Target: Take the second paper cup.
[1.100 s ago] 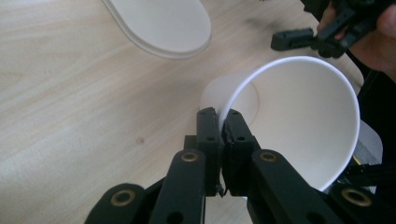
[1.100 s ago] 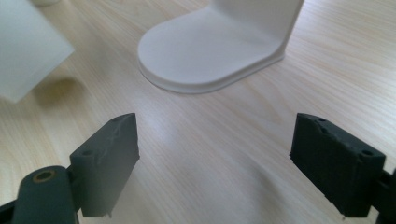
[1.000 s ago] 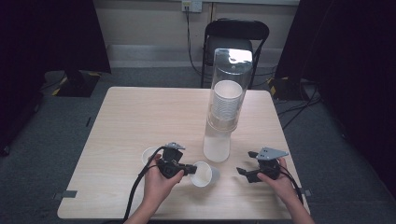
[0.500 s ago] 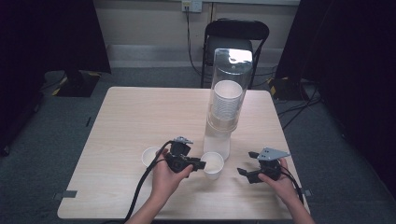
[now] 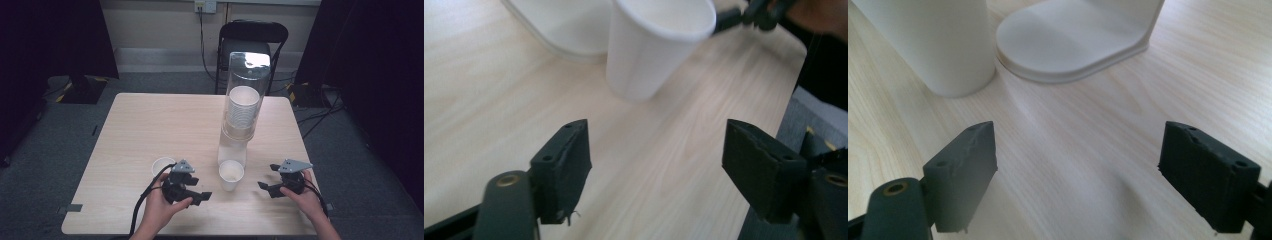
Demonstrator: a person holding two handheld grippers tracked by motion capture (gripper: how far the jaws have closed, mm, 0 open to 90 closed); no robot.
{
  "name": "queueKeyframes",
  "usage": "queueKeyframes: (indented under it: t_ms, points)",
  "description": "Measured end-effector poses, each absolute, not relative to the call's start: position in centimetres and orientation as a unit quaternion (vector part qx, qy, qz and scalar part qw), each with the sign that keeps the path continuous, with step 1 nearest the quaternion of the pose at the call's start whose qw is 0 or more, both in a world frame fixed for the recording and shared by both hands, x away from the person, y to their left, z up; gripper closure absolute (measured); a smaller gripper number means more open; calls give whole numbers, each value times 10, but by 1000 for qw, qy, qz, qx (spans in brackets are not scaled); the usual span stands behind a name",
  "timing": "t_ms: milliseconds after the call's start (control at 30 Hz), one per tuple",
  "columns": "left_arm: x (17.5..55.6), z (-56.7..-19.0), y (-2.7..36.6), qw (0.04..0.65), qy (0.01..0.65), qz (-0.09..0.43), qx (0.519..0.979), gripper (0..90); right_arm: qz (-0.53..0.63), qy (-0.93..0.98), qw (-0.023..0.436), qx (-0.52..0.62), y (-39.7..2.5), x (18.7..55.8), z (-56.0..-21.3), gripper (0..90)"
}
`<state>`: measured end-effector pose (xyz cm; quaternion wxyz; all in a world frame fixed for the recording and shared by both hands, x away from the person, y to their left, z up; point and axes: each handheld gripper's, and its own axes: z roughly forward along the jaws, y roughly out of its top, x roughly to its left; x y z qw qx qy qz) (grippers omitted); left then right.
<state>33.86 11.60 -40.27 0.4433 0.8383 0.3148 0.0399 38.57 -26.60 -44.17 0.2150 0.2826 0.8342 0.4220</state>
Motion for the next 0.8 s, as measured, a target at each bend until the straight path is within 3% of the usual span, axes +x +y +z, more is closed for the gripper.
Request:
queueKeyframes:
  t_ms: [467, 800]
  points:
    - [308, -448, 170, 416, 234, 43, 878, 189, 414, 824, 205, 329, -311, 364, -449, 148]
    - [312, -466, 224, 392, 255, 89, 879, 194, 387, 831, 215, 337, -331, 348, -456, 149]
